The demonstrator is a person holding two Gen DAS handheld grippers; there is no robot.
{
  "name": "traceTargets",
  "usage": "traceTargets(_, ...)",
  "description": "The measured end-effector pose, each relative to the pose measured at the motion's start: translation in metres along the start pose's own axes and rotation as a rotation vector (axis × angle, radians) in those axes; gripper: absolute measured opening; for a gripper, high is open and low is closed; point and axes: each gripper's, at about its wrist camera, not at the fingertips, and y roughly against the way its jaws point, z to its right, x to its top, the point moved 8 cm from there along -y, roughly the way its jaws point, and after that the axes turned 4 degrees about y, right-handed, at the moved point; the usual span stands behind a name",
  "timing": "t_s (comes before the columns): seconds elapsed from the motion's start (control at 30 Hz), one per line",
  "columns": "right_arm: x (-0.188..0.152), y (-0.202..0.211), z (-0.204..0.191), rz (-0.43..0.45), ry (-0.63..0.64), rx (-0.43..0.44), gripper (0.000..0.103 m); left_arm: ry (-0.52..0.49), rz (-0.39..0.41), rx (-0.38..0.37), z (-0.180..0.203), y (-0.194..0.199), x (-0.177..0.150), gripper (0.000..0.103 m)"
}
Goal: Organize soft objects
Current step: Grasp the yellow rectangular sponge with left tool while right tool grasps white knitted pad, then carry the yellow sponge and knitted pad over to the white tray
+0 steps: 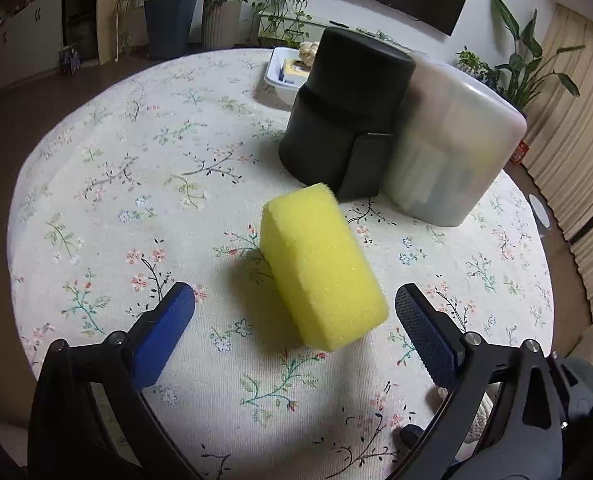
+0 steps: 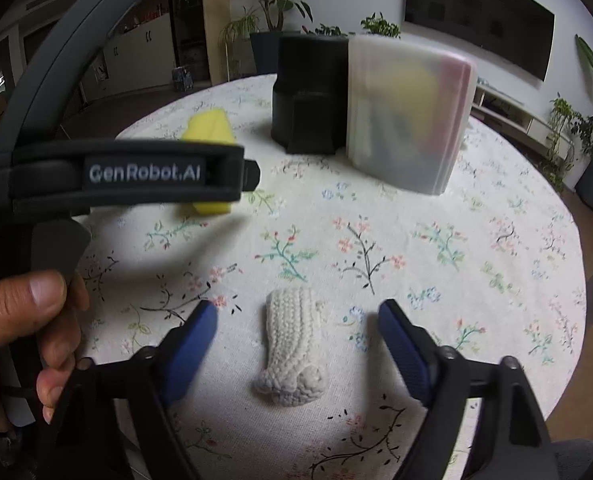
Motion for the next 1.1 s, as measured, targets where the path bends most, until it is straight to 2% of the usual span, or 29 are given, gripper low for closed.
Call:
traceTargets(0.1,0.000,0.001,0.000,0.006,-0.005,0.004,0.077,0.016,-0.002,0.008,-0.004,-0.001,0.001,0.093)
traceTargets(0.17,0.000,0.002,-0.001,0.011,-0.002,0.006,0.073,0.020,-0.003,0.014,-0.005,-0.001,0.001,0.073)
traceTargets(0.2,0.000,0.002,-0.001,0.015,0.000,0.004,0.066,0.017,-0.007,0.020,-0.005,-0.001,0.001,0.048)
traceTargets(0.23,0.000,0.002,-0.001,0.019,0.004,0.003,0.063,0.015,-0.008,0.021,-0.004,-0.002,0.000,0.038)
traceTargets(0.27,0.001,0.003,-0.001,0.021,0.005,0.004,0.057,0.012,-0.009,0.013,-0.003,-0.001,0.000,0.037)
traceTargets(0.3,0.001,0.003,-0.001,0.022,0.005,0.006,0.049,0.005,-0.012,0.013,0.000,-0.002,-0.001,0.032)
traceTargets(0.33,0.001,0.004,-0.002,0.023,0.004,0.008,0.045,0.004,-0.012,0.006,0.001,-0.002,-0.001,0.030)
traceTargets(0.4,0.002,0.005,-0.001,0.025,0.001,0.011,0.028,0.007,-0.008,0.002,0.003,-0.001,-0.001,0.028)
traceTargets(0.63,0.001,0.009,0.002,0.036,-0.020,0.036,0.026,0.040,0.001,-0.031,-0.003,0.007,-0.003,0.026)
traceTargets(1.1,0.010,0.044,0.033,0.097,-0.063,0.004,0.026,-0.017,0.058,-0.017,0.001,0.040,0.004,0.026)
